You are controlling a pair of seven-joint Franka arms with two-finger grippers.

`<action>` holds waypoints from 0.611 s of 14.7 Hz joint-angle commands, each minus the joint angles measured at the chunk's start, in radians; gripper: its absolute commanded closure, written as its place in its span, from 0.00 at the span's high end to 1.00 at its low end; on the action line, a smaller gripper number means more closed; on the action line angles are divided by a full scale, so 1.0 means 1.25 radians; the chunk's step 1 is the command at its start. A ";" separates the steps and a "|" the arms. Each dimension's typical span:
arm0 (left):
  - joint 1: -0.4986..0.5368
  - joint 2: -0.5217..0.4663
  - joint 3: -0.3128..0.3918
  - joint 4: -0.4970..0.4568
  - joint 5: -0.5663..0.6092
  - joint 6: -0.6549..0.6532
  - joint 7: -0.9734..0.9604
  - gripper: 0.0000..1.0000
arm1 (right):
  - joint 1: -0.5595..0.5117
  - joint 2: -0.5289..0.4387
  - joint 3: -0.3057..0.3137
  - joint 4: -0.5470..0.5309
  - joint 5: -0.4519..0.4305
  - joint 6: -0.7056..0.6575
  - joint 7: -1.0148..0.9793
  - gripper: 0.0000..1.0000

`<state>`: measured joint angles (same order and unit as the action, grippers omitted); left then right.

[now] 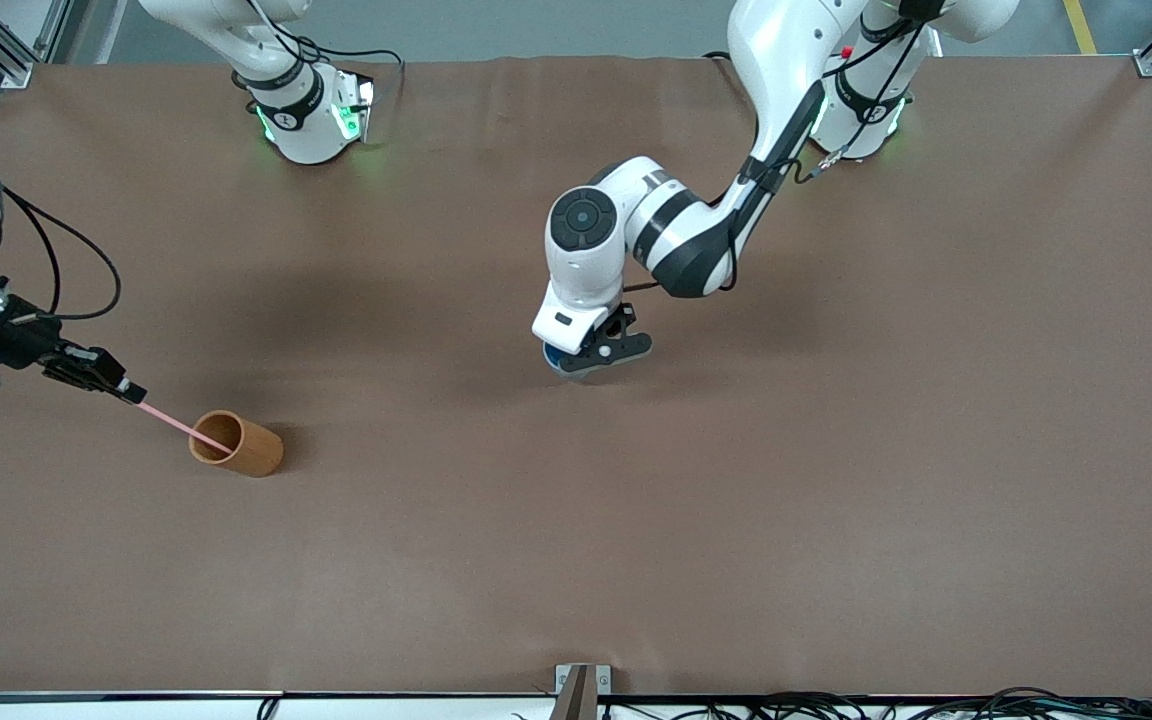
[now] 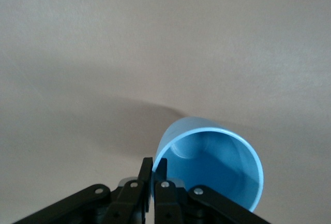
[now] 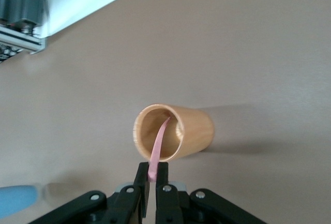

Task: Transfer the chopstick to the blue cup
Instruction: 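Lift the chopstick with the right gripper while the left gripper carries the cup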

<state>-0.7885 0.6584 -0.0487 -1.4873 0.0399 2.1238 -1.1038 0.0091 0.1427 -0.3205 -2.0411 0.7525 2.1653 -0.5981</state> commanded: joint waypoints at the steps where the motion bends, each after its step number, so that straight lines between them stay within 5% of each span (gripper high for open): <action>1: -0.006 0.019 0.008 0.020 0.016 -0.003 -0.017 0.03 | -0.001 -0.036 0.000 0.041 -0.071 -0.075 0.057 0.06; 6: -0.006 0.034 0.008 0.022 0.015 0.007 -0.015 0.14 | 0.006 -0.039 0.032 0.199 -0.266 -0.197 0.198 0.07; 7: -0.005 0.030 0.007 0.022 0.012 0.007 -0.013 0.27 | 0.006 -0.039 0.063 0.230 -0.314 -0.209 0.236 0.07; 9: -0.002 0.012 0.008 0.022 0.011 0.006 -0.016 0.81 | 0.006 -0.039 0.130 0.279 -0.409 -0.233 0.337 0.07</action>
<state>-0.7887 0.6886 -0.0440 -1.4801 0.0399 2.1365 -1.1064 0.0136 0.0913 -0.2341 -1.7549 0.3483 1.9062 -0.2983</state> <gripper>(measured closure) 0.700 0.907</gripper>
